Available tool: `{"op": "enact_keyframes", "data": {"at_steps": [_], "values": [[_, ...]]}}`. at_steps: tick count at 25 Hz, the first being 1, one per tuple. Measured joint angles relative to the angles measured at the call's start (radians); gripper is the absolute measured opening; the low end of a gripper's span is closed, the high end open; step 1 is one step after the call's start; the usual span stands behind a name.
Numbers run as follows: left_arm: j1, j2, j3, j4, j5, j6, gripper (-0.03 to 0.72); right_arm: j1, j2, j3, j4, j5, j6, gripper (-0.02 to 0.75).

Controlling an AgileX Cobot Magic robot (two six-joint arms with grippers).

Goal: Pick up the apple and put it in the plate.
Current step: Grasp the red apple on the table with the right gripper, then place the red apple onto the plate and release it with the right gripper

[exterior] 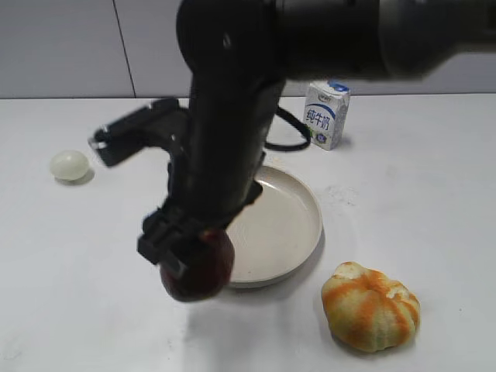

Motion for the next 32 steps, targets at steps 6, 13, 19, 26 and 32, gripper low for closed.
{"op": "enact_keyframes", "data": {"at_steps": [6, 13, 19, 26, 32], "values": [[0.000, 0.000, 0.000, 0.000, 0.000, 0.000, 0.445, -0.106, 0.066, -0.221, -0.061, 0.010, 0.051, 0.550], [0.000, 0.000, 0.000, 0.000, 0.000, 0.000, 0.445, -0.250, 0.198, -0.251, -0.066, 0.025, 0.058, 0.550], [0.000, 0.000, 0.000, 0.000, 0.000, 0.000, 0.445, -0.257, 0.261, -0.251, -0.056, -0.022, 0.058, 0.550], [0.000, 0.000, 0.000, 0.000, 0.000, 0.000, 0.445, -0.257, 0.278, -0.251, -0.051, -0.018, 0.009, 0.552], [0.000, 0.000, 0.000, 0.000, 0.000, 0.000, 0.446, -0.257, 0.278, -0.251, -0.048, 0.028, 0.003, 0.657]]}}
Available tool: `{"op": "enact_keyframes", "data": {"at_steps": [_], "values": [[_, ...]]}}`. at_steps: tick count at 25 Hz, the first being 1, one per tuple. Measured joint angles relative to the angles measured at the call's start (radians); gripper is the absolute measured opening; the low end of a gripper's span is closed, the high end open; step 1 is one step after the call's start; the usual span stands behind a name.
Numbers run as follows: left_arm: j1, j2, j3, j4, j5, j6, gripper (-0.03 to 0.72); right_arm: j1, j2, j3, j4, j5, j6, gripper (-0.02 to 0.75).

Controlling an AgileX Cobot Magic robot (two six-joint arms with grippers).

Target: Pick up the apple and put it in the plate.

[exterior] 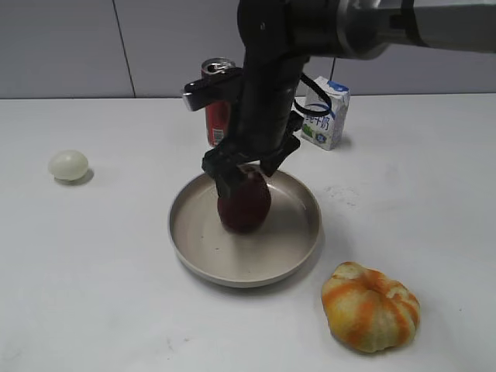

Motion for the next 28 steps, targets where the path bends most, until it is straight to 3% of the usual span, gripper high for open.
{"op": "enact_keyframes", "data": {"at_steps": [7, 18, 23, 28], "values": [[0.000, 0.000, 0.000, 0.000, 0.000, 0.000, 0.446, 0.000, 0.000, -0.054, 0.009, 0.092, 0.028, 0.657], [0.000, 0.000, 0.000, 0.000, 0.000, 0.000, 0.446, -0.038, 0.000, -0.399, 0.013, 0.187, 0.049, 0.643], [0.000, 0.000, 0.000, 0.000, 0.000, 0.000, 0.446, -0.158, 0.000, -0.406, 0.003, 0.191, 0.079, 0.629], [0.000, 0.000, 0.000, 0.000, 0.000, 0.000, 0.446, -0.331, -0.031, -0.406, -0.005, 0.191, 0.116, 0.605]]}}
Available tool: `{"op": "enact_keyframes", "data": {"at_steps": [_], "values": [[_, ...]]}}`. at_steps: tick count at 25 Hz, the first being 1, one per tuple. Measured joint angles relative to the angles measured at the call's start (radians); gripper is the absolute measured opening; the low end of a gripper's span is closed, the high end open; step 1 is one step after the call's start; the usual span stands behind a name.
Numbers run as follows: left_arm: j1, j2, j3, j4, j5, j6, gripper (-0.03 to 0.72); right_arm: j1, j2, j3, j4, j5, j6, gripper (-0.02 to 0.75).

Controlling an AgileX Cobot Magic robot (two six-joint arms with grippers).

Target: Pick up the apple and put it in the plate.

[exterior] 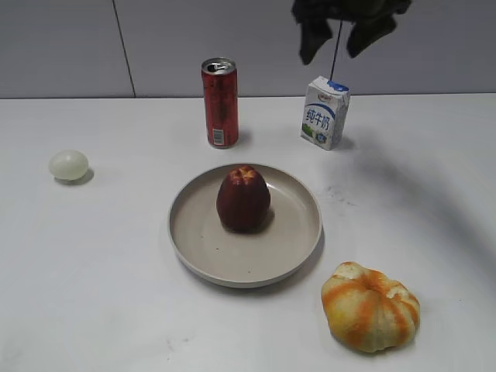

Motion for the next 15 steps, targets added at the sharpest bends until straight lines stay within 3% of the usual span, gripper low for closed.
{"op": "enact_keyframes", "data": {"at_steps": [7, 15], "values": [[0.000, 0.000, 0.000, 0.000, 0.000, 0.000, 0.446, -0.180, -0.132, 0.101, -0.011, 0.000, 0.006, 0.593], [0.000, 0.000, 0.000, 0.000, 0.000, 0.000, 0.446, -0.201, -0.364, 0.390, -0.017, 0.000, -0.020, 0.592]]}}
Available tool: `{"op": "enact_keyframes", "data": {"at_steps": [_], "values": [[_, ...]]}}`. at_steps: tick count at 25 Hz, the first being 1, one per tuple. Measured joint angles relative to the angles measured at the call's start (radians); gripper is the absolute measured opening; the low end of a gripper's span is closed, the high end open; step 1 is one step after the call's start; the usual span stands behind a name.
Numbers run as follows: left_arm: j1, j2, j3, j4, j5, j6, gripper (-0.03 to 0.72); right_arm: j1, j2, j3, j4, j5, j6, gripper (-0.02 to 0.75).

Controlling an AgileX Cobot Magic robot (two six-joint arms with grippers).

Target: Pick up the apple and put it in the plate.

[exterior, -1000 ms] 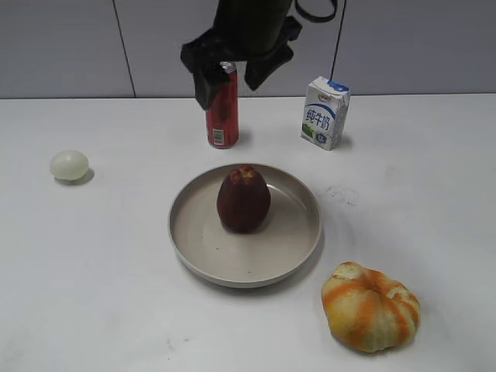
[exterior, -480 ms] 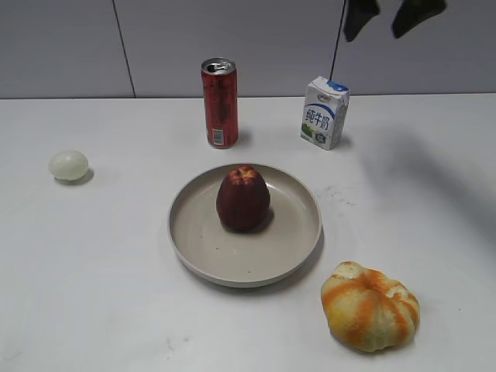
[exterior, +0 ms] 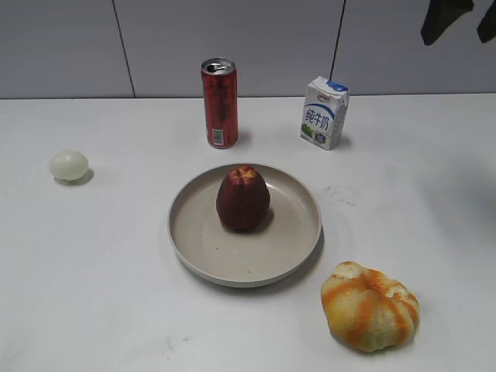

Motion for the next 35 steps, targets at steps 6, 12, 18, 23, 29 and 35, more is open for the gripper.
{"op": "enact_keyframes", "data": {"at_steps": [6, 12, 18, 23, 29, 35], "values": [[0.000, 0.000, 0.000, 0.000, 0.000, 0.000, 0.446, 0.000, -0.232, 0.306, -0.001, -0.001, -0.017, 0.591], [0.000, 0.000, 0.000, 0.000, 0.000, 0.000, 0.446, 0.000, -0.462, 0.651, -0.001, -0.036, -0.017, 0.591], [0.000, 0.000, 0.000, 0.000, 0.000, 0.000, 0.446, 0.000, -0.630, 0.911, -0.001, -0.099, -0.017, 0.591], [0.000, 0.000, 0.000, 0.000, 0.000, 0.000, 0.446, 0.000, -0.771, 1.057, -0.001, -0.134, -0.017, 0.591], [0.000, 0.000, 0.000, 0.000, 0.000, 0.000, 0.446, 0.000, -0.977, 1.174, -0.001, -0.146, -0.023, 0.591], [0.000, 0.000, 0.000, 0.000, 0.000, 0.000, 0.446, 0.000, -1.249, 1.272, -0.001, -0.159, -0.023, 0.591]]}}
